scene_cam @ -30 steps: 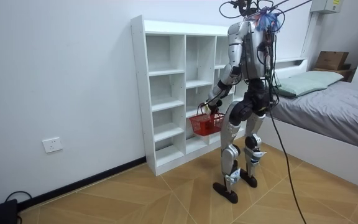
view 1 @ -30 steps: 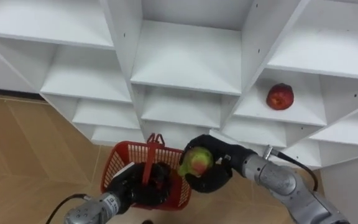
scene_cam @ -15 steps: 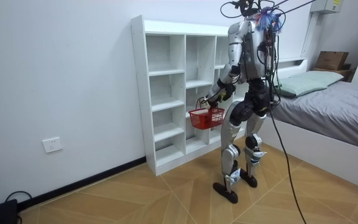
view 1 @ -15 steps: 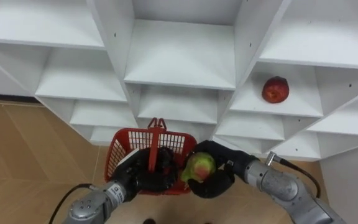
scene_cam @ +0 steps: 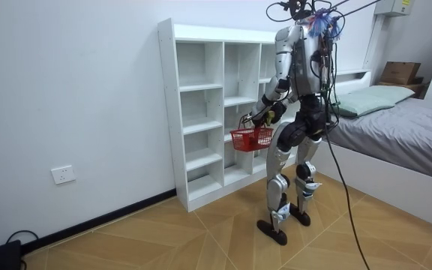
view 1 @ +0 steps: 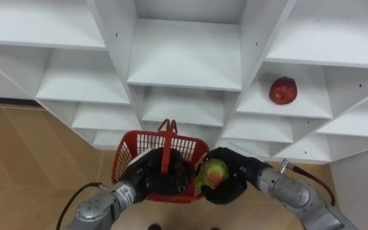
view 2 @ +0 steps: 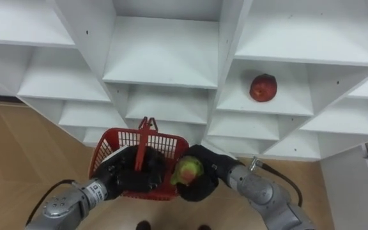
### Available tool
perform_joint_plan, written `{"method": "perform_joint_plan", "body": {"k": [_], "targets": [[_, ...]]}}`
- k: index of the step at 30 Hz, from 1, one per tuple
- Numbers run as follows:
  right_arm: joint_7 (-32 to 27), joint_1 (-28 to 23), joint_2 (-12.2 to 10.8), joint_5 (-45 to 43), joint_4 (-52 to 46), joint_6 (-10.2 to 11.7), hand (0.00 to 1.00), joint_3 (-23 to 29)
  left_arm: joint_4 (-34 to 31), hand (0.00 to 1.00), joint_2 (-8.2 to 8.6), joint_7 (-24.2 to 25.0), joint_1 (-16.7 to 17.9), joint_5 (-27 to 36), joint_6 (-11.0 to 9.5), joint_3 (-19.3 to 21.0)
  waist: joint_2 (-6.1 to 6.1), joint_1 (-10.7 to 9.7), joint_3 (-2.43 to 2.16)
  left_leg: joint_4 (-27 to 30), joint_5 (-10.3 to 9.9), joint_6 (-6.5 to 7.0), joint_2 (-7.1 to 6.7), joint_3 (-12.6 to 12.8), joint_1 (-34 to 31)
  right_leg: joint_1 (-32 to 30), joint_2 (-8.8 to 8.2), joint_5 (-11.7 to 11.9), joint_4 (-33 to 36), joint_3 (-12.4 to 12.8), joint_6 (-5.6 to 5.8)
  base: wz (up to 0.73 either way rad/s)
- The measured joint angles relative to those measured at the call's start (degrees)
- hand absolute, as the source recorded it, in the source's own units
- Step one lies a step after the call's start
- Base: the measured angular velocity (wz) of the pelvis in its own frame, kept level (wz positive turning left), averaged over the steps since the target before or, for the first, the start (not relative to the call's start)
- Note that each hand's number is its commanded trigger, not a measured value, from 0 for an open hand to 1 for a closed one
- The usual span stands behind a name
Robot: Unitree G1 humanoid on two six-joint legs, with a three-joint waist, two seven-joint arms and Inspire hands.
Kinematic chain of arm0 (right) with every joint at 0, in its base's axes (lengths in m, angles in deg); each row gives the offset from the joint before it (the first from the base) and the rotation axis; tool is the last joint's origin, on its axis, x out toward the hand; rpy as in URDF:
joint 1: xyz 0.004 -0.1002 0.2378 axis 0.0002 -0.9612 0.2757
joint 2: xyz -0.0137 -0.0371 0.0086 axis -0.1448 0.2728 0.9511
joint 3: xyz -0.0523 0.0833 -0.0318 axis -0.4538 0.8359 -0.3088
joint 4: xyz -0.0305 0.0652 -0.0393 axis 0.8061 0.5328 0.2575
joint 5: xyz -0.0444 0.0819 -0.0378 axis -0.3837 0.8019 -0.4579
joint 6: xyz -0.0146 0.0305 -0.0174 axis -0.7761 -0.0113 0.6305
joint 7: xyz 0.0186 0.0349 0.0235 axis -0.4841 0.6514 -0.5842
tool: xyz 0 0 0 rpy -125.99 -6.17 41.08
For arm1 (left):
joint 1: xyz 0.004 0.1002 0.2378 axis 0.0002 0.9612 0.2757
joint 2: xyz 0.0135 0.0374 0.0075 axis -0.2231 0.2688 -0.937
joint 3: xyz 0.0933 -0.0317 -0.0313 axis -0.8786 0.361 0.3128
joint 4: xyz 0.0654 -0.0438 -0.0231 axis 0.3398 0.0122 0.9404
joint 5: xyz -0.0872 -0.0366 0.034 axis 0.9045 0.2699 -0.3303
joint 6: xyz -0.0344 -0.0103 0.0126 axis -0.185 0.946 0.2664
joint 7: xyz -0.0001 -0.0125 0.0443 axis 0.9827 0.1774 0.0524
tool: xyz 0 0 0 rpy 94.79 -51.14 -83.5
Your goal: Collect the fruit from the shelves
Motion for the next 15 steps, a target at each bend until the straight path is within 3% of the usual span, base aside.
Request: {"method": "perform_joint_plan", "body": {"k": [15], "targets": [[-5.39,0.28,-0.03,-1.12,1.2,0.02,1.0,0.3,0.0,1.0,-0.2,0.24,-0.22,0.09,-0.1,-1.16,-0.09,-0.2,0.24,-1.12,0.16,0.09,-0.04,0.61,0.5,-0.06,-0.06,-0.07,-0.26,0.23,0.02,-0.01]]}}
